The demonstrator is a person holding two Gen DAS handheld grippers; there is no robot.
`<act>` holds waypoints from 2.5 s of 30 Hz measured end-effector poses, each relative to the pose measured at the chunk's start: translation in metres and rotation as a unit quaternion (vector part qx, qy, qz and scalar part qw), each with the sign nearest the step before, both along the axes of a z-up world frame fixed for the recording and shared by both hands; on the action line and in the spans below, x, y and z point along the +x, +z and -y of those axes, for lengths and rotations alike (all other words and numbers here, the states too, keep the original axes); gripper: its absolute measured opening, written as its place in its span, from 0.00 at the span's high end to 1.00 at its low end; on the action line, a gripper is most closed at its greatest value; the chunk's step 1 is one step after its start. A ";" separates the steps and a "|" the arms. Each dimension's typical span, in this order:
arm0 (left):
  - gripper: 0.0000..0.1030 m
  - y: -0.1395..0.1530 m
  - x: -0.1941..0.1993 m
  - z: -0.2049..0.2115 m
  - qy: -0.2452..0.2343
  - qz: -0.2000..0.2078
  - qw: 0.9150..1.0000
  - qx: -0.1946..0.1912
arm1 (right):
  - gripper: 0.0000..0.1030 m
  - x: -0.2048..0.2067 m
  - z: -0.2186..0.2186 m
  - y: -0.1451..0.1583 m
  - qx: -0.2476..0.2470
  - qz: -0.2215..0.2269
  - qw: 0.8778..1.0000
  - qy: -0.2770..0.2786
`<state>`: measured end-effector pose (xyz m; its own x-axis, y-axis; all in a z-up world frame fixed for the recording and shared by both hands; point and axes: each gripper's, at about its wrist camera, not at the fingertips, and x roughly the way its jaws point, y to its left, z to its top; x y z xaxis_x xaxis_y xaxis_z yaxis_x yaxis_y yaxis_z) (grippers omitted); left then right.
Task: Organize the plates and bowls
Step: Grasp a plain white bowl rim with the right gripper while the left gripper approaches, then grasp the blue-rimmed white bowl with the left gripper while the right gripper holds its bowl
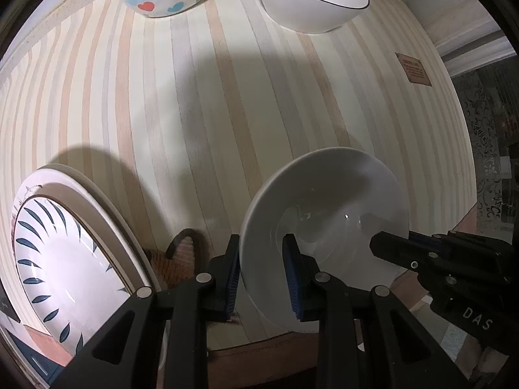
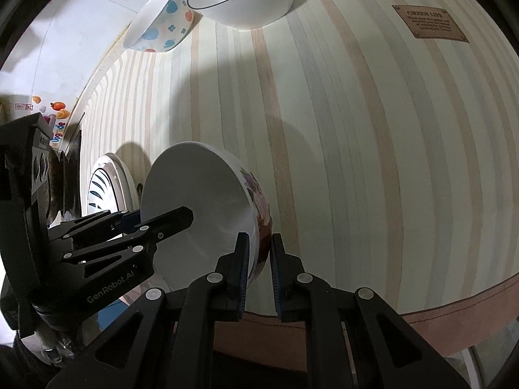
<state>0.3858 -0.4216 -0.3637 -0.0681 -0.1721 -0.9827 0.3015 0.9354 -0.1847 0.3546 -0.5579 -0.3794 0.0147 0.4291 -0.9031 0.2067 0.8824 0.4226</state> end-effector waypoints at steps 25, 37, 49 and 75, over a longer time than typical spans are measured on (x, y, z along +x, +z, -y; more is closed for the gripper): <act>0.70 0.053 0.197 -0.103 0.166 0.072 0.983 -0.029 | 0.69 0.212 -0.016 0.095 -0.017 0.131 0.990 0.051; 0.80 -0.006 0.237 -0.098 0.161 0.015 0.986 -0.031 | 0.74 0.306 -0.055 0.015 -0.042 0.070 0.993 0.087; 0.82 0.003 0.229 -0.091 0.146 0.037 0.989 -0.014 | 0.89 0.306 -0.055 0.002 -0.039 0.061 0.993 0.093; 0.81 0.121 0.086 -0.067 0.046 0.097 0.994 -0.035 | 0.89 0.152 -0.029 0.118 -0.034 0.106 0.993 0.050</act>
<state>0.4723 -0.3545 -0.2427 0.1409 -0.2370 -0.9612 0.2517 0.9476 -0.1968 0.5068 -0.5293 -0.2611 0.1677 0.3768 -0.9110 0.0305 0.9216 0.3868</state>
